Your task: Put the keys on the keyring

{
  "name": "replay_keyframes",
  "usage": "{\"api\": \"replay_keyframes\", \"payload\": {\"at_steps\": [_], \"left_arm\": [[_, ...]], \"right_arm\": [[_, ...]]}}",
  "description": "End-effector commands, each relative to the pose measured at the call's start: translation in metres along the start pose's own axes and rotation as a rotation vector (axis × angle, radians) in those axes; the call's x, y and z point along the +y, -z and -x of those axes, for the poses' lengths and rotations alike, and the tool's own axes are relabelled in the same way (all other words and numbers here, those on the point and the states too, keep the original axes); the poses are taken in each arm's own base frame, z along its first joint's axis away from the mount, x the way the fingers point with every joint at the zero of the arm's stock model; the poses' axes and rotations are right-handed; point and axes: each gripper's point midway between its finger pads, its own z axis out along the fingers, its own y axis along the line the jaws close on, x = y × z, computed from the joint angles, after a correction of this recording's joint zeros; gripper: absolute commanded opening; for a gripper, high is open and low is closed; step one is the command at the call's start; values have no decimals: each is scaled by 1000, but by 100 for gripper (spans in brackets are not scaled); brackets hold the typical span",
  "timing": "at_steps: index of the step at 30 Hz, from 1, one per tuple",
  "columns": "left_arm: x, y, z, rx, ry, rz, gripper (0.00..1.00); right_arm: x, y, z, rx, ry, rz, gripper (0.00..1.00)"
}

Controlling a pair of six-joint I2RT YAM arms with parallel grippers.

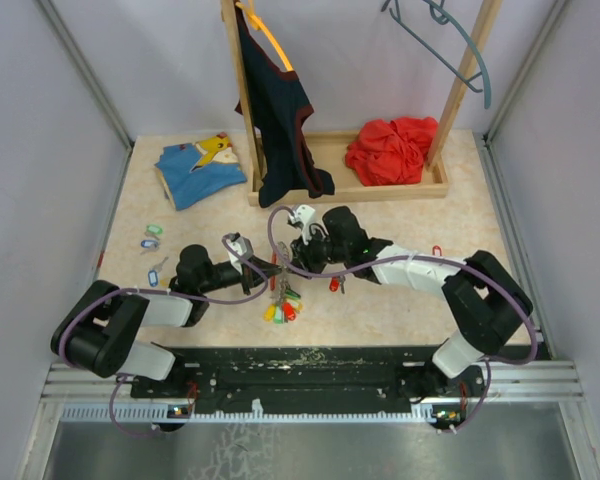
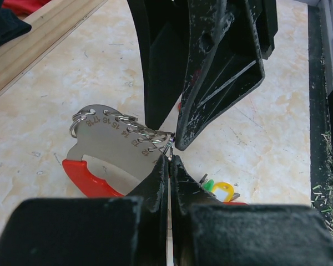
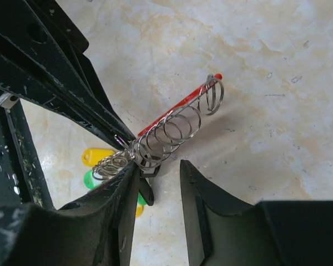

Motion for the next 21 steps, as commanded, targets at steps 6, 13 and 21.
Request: {"api": "replay_keyframes", "payload": {"at_steps": [6, 13, 21], "left_arm": [[-9, -3, 18, -44, -61, -80, 0], [-21, -4, 18, -48, -61, -157, 0], [-16, -2, 21, -58, -65, -115, 0]], "right_arm": [[-10, -1, 38, -96, 36, 10, 16], [1, -2, 49, -105, 14, 80, 16], [-13, 8, 39, -101, -31, 6, 25]]}}
